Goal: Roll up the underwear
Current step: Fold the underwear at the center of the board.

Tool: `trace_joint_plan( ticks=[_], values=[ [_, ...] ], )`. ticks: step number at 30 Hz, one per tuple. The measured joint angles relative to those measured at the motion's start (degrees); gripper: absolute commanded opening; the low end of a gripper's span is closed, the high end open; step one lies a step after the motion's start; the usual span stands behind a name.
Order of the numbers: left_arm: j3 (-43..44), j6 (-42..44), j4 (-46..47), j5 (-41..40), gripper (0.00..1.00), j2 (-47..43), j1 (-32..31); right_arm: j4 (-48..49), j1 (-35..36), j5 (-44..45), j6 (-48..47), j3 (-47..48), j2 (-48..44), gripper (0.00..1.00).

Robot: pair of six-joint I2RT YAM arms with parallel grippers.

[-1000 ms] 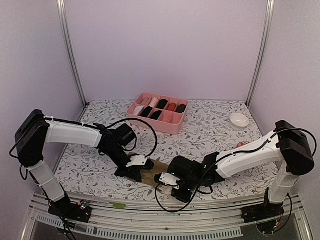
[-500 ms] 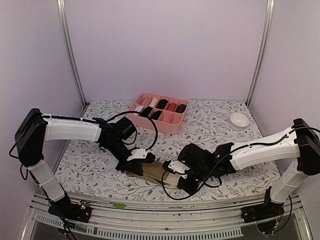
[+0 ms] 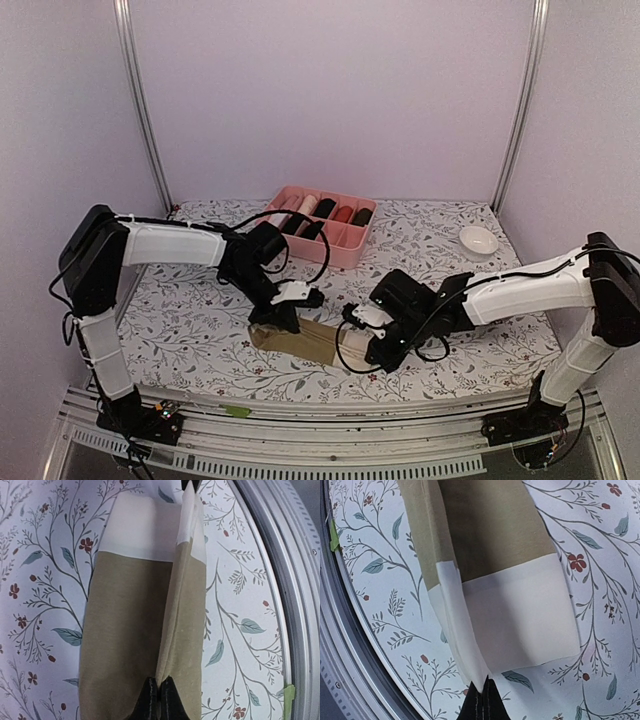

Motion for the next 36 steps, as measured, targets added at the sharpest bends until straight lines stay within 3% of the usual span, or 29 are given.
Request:
trace_joint_plan(
  ticks=[13,27,30,31,36],
  values=[
    [8.35,2.49,-1.11,-2.23,0.0,9.6,1.29,0.09,-5.35,-1.29,0.22,1.07,1.95,0.0],
    [13.05,3.1,-1.53,-2.8,0.0,12.15,2.01,-0.24,-7.93,-1.51,-0.09,2.67,5.16,0.0],
    [13.16,3.5,-1.86,-2.86,0.15,12.94,2.01,-0.57,-7.96,-1.4,-0.04,3.26,5.55,0.0],
    [13.16,3.61,-2.03,-3.02,0.2,13.14,2.01,-0.74,-7.96,-1.27,0.0,3.5,5.6,0.03],
    [13.25,1.11,-1.62,-4.24,0.4,13.14,3.08,-3.02,-8.61,0.2,1.86,4.46,5.53,0.38]
  ],
)
